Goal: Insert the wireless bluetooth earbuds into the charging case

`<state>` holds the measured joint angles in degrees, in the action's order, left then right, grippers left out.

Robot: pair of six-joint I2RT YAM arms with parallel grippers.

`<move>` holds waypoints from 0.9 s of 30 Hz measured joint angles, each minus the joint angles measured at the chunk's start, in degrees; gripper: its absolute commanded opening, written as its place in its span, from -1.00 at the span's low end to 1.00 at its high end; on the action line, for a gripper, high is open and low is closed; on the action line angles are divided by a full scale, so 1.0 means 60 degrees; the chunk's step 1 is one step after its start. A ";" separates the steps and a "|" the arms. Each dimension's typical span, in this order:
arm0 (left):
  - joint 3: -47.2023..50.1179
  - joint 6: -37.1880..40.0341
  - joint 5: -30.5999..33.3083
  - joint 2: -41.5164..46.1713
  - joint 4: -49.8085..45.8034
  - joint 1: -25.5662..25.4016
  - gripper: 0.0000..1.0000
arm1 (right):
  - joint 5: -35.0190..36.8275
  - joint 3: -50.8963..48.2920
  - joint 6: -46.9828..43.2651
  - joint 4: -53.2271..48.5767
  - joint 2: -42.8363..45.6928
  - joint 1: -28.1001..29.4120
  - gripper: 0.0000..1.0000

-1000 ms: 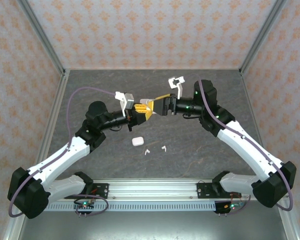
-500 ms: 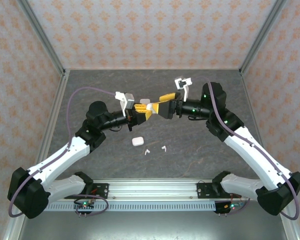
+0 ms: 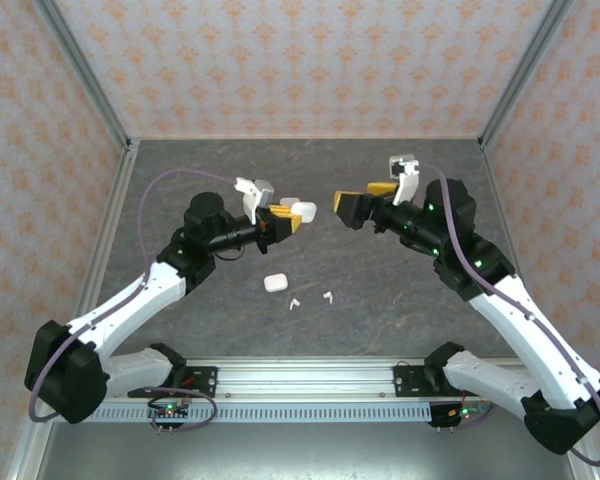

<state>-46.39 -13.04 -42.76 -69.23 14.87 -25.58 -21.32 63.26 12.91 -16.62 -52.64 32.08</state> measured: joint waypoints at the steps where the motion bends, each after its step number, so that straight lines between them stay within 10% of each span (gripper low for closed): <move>1: -0.0044 -0.0044 0.0051 -0.0219 -0.0189 0.0135 -0.89 | 0.0193 -0.0091 0.0018 0.0015 0.0091 -0.0011 0.98; 19: -0.0062 -0.1719 0.0284 -0.4003 -0.1147 0.1151 -0.81 | 0.1570 -0.0743 0.0495 0.0015 -0.0222 -0.0131 0.98; 27: 0.0062 -0.2164 0.0288 -0.4528 -0.1107 0.1290 -0.41 | 0.1599 -0.0743 0.0495 0.0011 -0.0229 -0.0131 0.98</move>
<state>-46.02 -26.02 -41.04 -96.40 8.23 -17.85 -11.73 58.81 15.88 -16.56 -54.02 31.29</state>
